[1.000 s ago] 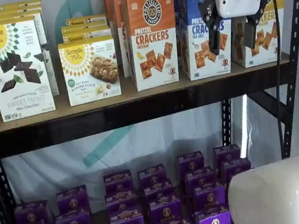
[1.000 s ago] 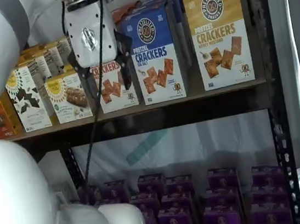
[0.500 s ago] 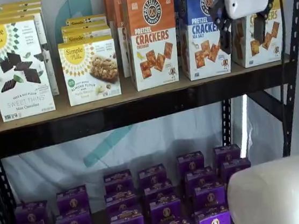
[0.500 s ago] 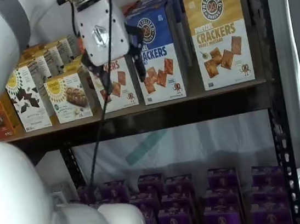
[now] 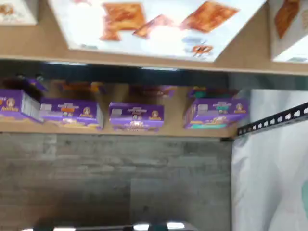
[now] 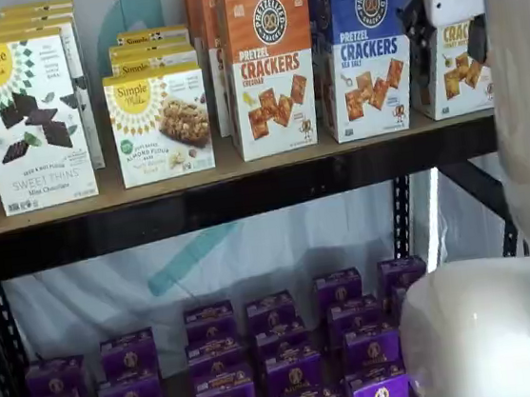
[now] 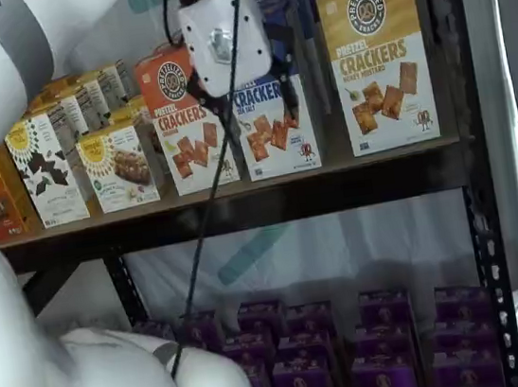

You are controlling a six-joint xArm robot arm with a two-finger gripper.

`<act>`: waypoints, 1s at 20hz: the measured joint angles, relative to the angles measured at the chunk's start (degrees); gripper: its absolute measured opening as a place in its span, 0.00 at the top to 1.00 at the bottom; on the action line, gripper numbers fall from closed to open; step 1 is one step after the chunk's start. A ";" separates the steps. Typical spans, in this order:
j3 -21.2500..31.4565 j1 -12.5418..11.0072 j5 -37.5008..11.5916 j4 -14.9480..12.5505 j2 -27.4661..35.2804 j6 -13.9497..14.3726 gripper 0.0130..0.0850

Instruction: Retrieve the yellow and white box located on the top shelf, the sixth one from the left

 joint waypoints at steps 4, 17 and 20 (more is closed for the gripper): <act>-0.65 -5.15 -3.46 2.22 2.01 -4.58 0.00; -5.36 -13.75 -7.94 6.98 9.22 -12.70 0.00; -6.26 -14.61 -7.93 7.46 10.16 -13.51 0.00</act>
